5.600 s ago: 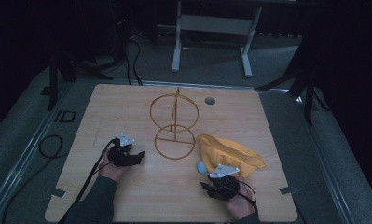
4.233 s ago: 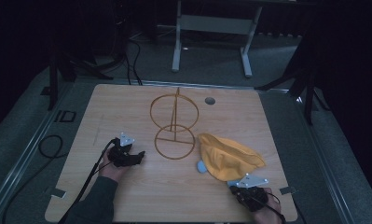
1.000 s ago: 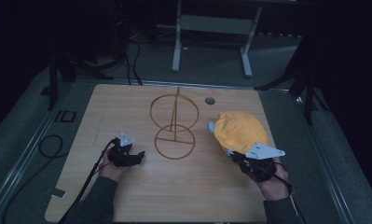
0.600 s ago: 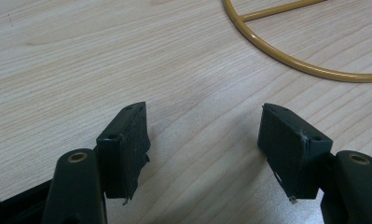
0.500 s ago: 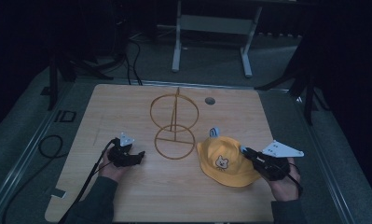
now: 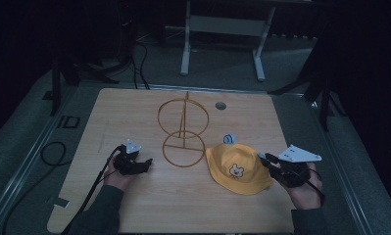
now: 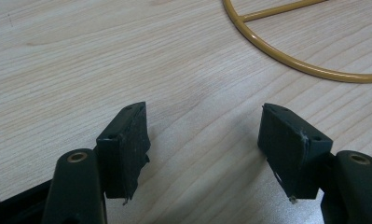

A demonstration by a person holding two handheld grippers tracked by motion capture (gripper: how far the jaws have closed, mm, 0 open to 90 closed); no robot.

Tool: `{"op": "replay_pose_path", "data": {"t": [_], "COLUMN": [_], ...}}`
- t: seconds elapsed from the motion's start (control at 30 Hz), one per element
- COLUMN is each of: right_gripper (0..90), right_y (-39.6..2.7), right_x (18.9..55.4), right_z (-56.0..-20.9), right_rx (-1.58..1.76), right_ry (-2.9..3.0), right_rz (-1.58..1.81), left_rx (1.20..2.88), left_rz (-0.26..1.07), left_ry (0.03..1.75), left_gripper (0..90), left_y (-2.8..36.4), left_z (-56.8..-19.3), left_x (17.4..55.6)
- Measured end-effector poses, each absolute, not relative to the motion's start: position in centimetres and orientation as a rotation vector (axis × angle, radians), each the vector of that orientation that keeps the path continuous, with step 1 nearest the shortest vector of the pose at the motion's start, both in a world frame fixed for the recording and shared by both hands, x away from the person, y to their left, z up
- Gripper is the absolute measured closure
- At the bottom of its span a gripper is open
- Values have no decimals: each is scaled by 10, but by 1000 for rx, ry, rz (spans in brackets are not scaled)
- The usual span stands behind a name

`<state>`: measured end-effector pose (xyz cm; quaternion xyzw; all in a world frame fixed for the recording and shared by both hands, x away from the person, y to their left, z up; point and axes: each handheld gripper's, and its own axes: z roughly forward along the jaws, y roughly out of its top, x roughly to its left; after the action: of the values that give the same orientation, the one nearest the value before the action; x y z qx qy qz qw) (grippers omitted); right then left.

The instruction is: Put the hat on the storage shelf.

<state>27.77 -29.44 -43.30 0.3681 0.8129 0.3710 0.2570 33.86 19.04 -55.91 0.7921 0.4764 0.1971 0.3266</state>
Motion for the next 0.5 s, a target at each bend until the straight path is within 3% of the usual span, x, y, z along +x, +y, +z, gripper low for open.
{"op": "replay_pose_path", "data": {"t": [0.5], "right_gripper": [687], "right_y": [-279], "right_x": [297], "right_z": [-411], "right_rx": [914], "right_ry": [2350], "right_rz": [942], "left_rx": [2074], "left_rz": [518], "left_ry": [1246], "left_gripper": [337], "left_y": [191], "left_z": [-559], "left_x": [338]}}
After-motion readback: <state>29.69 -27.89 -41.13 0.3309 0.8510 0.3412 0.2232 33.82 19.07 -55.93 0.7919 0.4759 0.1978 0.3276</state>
